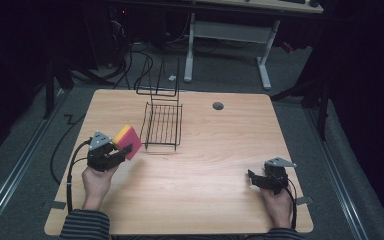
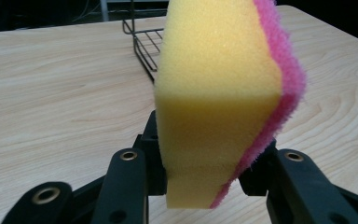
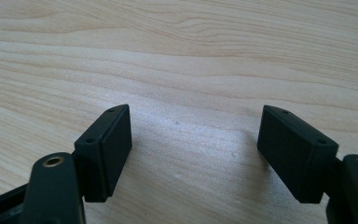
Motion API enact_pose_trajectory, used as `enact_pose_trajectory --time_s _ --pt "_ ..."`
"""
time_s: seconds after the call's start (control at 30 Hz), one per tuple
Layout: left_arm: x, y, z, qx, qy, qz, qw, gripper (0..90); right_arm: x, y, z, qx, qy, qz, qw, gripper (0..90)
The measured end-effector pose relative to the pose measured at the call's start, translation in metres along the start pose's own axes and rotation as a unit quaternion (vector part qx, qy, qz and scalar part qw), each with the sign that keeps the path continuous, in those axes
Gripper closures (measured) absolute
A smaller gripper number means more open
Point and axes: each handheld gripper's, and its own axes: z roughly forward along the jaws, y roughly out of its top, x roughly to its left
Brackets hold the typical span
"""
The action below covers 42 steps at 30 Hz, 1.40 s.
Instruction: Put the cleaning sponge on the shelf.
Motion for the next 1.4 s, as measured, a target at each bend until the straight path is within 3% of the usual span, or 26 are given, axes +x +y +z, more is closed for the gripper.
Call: enact_pose_trajectory --time_s 0.13,0.33,0.77,1.2,1.4 --pt "-0.001 0.004 0.0 -0.006 -0.005 -0.002 1.0 61.4 0.0 0.0 0.0 0.0 0.001 0.0 1.0 26.3" --pt "-0.007 0.013 0.002 -0.006 -0.012 0.013 0.9998 61.4 0.0 0.0 0.0 0.001 0.001 0.002 1.0 26.3" --pt "-0.013 0.025 0.01 -0.013 -0.034 0.015 0.9992 61.4 0.0 0.0 0.0 0.0 0.001 -0.001 1.0 26.3" --pt "-0.012 0.041 0.027 -0.007 -0.038 0.019 0.9991 61.3 0.001 0.0 0.0 0.001 0.001 0.002 1.0 26.3" --pt "-0.017 0.047 0.033 -0.002 -0.038 0.032 0.9988 61.2 0.0 0.0 0.0 0.001 0.001 0.002 1.0 26.3"
